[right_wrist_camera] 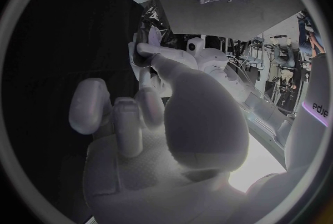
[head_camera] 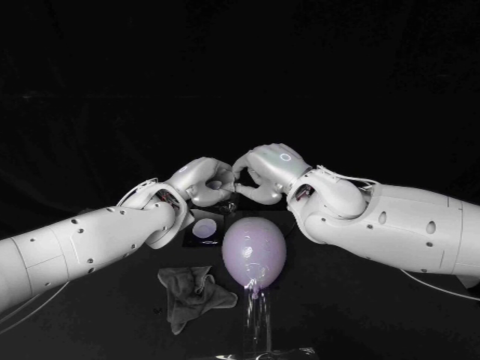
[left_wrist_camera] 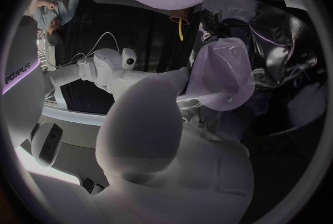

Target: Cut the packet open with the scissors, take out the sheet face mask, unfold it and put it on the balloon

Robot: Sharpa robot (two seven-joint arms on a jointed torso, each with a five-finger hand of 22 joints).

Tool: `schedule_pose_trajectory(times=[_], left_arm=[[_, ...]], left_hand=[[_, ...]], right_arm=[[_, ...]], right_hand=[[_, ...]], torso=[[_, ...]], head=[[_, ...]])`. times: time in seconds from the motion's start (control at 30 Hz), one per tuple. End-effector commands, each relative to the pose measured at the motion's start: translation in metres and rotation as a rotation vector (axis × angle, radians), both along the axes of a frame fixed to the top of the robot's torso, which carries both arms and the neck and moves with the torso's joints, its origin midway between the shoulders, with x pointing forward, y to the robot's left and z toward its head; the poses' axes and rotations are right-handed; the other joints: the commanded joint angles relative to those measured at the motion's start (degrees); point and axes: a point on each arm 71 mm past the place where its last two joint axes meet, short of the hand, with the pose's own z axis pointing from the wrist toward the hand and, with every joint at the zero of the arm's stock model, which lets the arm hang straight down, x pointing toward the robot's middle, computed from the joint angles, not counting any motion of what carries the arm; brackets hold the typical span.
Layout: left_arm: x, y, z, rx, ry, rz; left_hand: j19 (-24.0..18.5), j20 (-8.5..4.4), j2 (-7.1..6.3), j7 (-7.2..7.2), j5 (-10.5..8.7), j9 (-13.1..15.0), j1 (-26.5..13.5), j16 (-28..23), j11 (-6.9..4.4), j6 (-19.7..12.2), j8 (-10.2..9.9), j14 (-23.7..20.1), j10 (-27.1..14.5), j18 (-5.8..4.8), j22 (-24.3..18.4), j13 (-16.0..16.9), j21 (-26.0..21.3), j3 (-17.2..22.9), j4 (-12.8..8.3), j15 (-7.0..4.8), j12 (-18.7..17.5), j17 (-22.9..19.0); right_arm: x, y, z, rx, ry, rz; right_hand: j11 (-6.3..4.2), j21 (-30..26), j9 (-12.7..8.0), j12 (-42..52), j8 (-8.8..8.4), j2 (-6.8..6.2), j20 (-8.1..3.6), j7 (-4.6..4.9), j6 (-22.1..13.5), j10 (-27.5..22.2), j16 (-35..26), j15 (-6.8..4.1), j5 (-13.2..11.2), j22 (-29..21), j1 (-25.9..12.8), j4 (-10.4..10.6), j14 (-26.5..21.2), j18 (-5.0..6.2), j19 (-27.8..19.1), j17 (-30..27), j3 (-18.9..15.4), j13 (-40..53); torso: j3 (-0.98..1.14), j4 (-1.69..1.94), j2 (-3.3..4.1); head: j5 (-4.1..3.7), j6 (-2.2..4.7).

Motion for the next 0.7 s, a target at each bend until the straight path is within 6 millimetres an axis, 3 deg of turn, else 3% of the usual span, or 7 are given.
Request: schedule_pose_trajectory(times=[0.03, 0.13, 0.37, 0.7], left_arm=[[-0.0004, -0.0023, 0.0035, -0.017, -0.002, -0.011], [-0.0007, -0.0029, 0.0035, -0.019, -0.001, -0.013], [-0.0013, -0.0044, 0.0036, -0.020, 0.002, -0.017], [-0.0019, -0.0056, 0.0036, -0.021, 0.004, -0.022]], left_hand=[[-0.49, 0.09, 0.21, -0.12, 0.23, 5.97, 0.44, 0.17, -0.35, 0.34, 0.28, -0.34, 0.39, 0.97, 0.07, 0.05, 0.36, 0.21, -0.27, -0.09, 0.18, 0.05], [-0.49, 0.09, 0.21, -0.12, 0.23, 5.97, 0.44, 0.17, -0.35, 0.34, 0.28, -0.34, 0.39, 0.97, 0.07, 0.05, 0.36, 0.21, -0.27, -0.09, 0.18, 0.05], [-0.54, 0.09, 0.25, -0.12, 0.22, 6.02, 0.43, 0.21, -0.35, 0.33, 0.30, -0.35, 0.41, 0.97, 0.10, 0.06, 0.41, 0.23, -0.26, -0.09, 0.21, 0.08], [-0.58, 0.10, 0.27, -0.12, 0.22, 6.05, 0.42, 0.24, -0.35, 0.33, 0.31, -0.36, 0.41, 0.96, 0.13, 0.07, 0.44, 0.23, -0.25, -0.09, 0.22, 0.10]], right_arm=[[0.0002, 0.0005, -0.0028, -0.034, -0.005, -0.011], [0.0007, 0.0009, -0.0026, -0.029, -0.013, -0.020], [0.0029, 0.0018, -0.0029, -0.014, -0.024, -0.037], [0.0028, 0.0051, -0.0031, 0.002, -0.038, -0.038]], right_hand=[[0.29, 0.09, 0.09, 0.37, -0.25, 0.38, 0.25, -0.19, 0.54, 0.15, 0.34, 0.22, 2.07, 4.05, 1.09, -0.53, 5.63, -0.05, -0.12, 13.62, 0.30, 4.95], [0.12, 0.54, 0.18, 0.83, -0.10, 0.97, 0.20, -0.41, 1.22, 0.37, 0.47, 0.10, 2.65, 4.31, 1.09, -0.46, 5.70, -0.13, 0.16, 13.90, 0.71, 5.17], [-0.42, 1.60, 0.23, 1.66, -0.06, 3.93, -0.14, -1.06, 2.44, 0.89, 0.50, -0.35, 2.78, 4.96, 0.60, 0.38, 5.71, -0.32, 0.85, 13.97, 2.55, 5.56], [-0.48, 1.86, 0.12, 1.71, -0.36, 4.75, -0.28, -1.11, 2.39, 1.00, 0.51, -0.45, 2.64, 5.17, -0.18, 0.93, 5.72, -0.39, 1.05, 14.00, 3.05, 5.58]], torso=[[-0.03, -0.02, 0.02], [-0.02, 0.02, 0.01], [-0.05, 0.04, -0.01], [-0.01, 0.01, 0.01]], head=[[0.03, 0.02], [0.02, -0.02], [0.02, 0.00], [0.06, -0.02]])
